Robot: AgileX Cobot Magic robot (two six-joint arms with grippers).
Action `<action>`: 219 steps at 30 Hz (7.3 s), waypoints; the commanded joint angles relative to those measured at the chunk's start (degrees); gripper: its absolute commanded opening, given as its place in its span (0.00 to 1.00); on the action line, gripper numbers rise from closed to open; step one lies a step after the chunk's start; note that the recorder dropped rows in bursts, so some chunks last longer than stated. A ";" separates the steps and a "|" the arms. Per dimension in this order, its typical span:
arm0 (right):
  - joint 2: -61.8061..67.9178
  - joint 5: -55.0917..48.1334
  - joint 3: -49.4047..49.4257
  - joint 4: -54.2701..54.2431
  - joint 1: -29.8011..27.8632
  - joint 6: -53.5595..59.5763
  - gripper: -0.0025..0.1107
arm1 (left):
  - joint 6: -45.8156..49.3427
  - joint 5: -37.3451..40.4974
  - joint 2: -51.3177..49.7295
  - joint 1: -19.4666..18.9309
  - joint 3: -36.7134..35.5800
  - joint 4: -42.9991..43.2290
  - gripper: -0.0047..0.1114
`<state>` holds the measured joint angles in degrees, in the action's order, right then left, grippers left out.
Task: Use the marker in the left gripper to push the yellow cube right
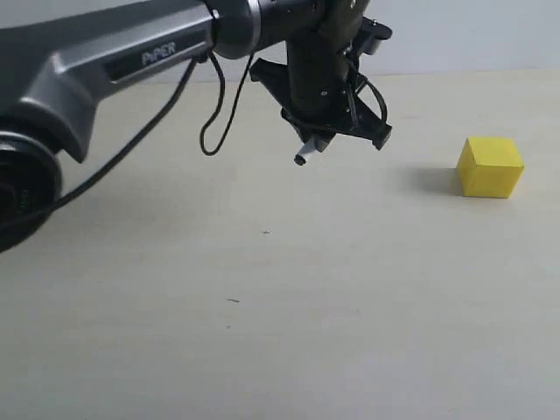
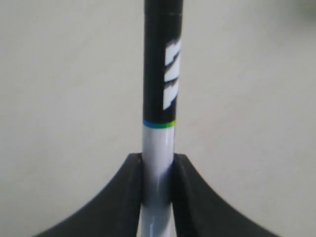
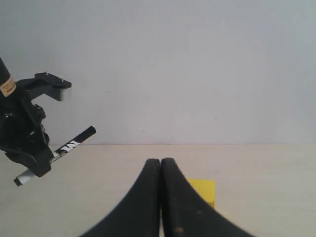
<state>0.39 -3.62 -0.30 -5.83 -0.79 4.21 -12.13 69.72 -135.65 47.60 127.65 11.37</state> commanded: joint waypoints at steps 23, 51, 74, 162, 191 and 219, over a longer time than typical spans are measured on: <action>-0.39 0.29 0.30 0.04 -0.20 0.19 0.02 | -22.44 -22.35 14.34 -4.24 -44.15 -12.65 0.04; -0.39 0.29 0.30 0.04 -0.20 0.19 0.02 | -24.46 -30.82 13.98 -4.46 -46.10 -17.27 0.04; -0.39 0.29 0.30 0.04 -0.20 0.19 0.02 | -22.56 -26.96 12.34 -4.35 -46.10 -17.29 0.04; -0.39 0.26 0.30 0.04 -0.19 0.19 0.02 | -20.02 -64.06 88.37 -2.99 -100.18 -5.49 0.04; -0.39 0.26 0.30 0.04 -0.19 0.19 0.02 | -4.77 -63.94 135.65 -44.16 -127.64 -4.06 0.04; -0.39 0.26 0.30 0.04 -0.19 0.19 0.02 | -4.60 -63.94 135.65 -47.63 -127.64 -4.06 0.04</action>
<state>0.39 -3.62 -0.30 -5.83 -0.79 4.21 -16.97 5.97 -0.37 0.00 -0.04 7.10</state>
